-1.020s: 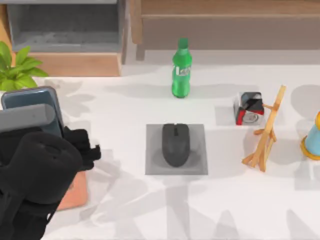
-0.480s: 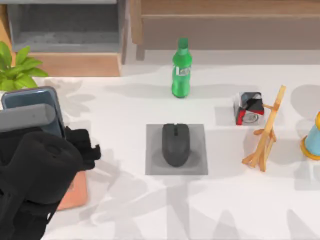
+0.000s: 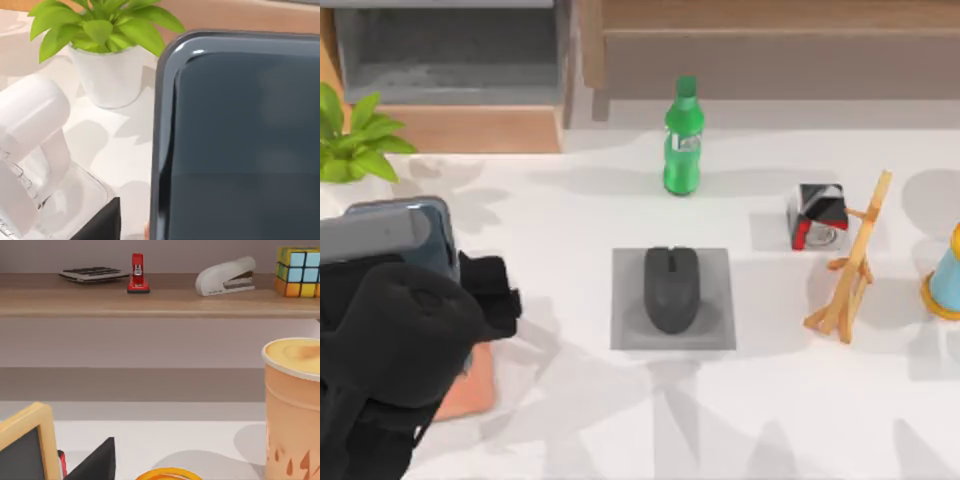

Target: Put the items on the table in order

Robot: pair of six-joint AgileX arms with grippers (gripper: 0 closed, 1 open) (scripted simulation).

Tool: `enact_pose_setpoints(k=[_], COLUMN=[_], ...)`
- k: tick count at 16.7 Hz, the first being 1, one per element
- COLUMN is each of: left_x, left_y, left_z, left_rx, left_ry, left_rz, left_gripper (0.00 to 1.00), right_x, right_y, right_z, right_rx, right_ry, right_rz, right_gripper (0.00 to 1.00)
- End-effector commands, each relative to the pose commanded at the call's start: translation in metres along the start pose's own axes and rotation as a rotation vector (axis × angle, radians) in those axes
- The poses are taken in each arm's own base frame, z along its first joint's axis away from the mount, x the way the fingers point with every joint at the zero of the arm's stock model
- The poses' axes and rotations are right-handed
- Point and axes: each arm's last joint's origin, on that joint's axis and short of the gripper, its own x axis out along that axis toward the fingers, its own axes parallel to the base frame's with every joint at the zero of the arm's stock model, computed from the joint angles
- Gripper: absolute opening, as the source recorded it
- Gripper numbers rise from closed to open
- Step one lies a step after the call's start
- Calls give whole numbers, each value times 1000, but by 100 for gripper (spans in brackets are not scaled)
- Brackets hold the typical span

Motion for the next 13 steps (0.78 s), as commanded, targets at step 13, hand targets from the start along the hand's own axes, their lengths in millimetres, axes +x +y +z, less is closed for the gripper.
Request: enact_pose_setpoints(k=[13], left_x=[-25], left_y=[6], left_z=[-13], left_rx=[1], left_ry=[1], left_rz=[0], left_gripper=[100], right_x=[0], right_y=[0], right_z=[0], right_rx=[0], right_ry=[0], right_rz=[0], right_gripper=[100])
